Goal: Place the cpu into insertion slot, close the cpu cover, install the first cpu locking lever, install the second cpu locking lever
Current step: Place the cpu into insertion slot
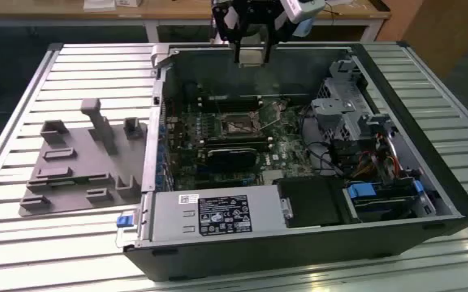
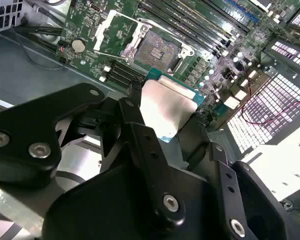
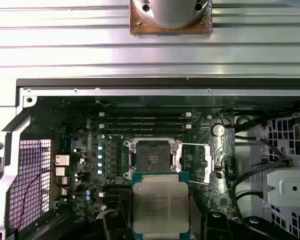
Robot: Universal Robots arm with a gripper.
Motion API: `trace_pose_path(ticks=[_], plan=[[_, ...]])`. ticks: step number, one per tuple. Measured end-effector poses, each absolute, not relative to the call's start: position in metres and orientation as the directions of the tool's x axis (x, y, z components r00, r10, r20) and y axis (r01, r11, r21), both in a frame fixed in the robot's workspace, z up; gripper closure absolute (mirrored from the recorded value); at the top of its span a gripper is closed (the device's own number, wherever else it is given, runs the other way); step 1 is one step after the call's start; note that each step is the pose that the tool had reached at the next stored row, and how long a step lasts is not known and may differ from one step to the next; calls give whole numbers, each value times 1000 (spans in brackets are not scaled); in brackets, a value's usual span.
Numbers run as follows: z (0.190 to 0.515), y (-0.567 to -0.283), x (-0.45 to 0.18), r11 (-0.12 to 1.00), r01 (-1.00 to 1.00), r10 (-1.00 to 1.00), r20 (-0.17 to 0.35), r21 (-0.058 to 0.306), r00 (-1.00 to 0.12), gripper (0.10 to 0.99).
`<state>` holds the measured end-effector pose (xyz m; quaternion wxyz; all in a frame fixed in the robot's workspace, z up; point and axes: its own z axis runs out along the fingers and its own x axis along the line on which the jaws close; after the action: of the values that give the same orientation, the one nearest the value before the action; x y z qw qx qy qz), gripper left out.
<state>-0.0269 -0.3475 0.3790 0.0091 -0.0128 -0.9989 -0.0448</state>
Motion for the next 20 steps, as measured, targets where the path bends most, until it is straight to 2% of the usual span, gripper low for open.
trace_pose_path(ticks=[12,20], plan=[[379,-347,-27,996,26,25,19,89,-1000,549],[367,-347,-27,996,26,25,19,89,-1000,549]])
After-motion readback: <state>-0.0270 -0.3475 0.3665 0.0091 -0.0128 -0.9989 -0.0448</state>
